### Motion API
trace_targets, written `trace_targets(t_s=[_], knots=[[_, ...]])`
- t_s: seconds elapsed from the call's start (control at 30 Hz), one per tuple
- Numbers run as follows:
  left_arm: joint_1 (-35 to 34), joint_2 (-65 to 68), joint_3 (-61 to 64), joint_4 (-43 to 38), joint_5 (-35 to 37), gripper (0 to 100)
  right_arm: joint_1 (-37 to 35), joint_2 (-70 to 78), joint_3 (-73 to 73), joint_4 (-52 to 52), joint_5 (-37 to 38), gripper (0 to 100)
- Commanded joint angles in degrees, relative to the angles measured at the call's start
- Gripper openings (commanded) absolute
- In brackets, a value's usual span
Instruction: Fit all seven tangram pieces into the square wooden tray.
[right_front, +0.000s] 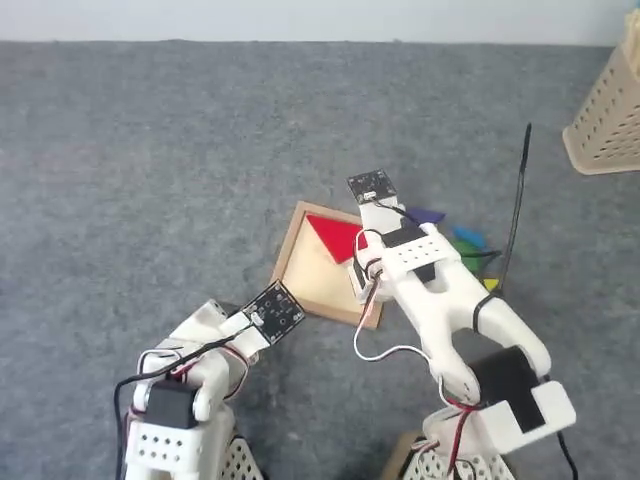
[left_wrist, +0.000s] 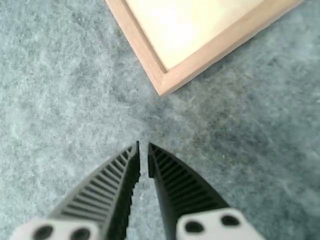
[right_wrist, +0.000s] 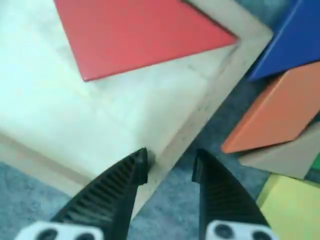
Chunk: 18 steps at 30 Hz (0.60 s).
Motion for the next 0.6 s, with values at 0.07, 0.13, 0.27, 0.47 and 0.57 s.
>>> trace_targets(t_s=[0.07,0.13,0.27,0.47,0.57], knots=[[0.18,-0.97,-0.57,0.26,-0.62,3,2.68,-0.48,-0.18,0.13,0.35,2.0],[0.18,-0.97,-0.57,0.26,-0.62,3,4.62,-0.48,-0.35,0.13,6.42,1.3],[0.26,-0.97,-0.57,0.26,-0.62,3,7.08,-1.10,-0.70,1.89,14.86,1.6],[0.09,-0.97,-0.57,0.26,-0.62,3,11.74,-0.75,-5.71,6.99,20.48,1.7],[0.09,-0.97,-0.57,0.26,-0.62,3,11.21,-0.84,-5.98,7.25,21.01,5.1]])
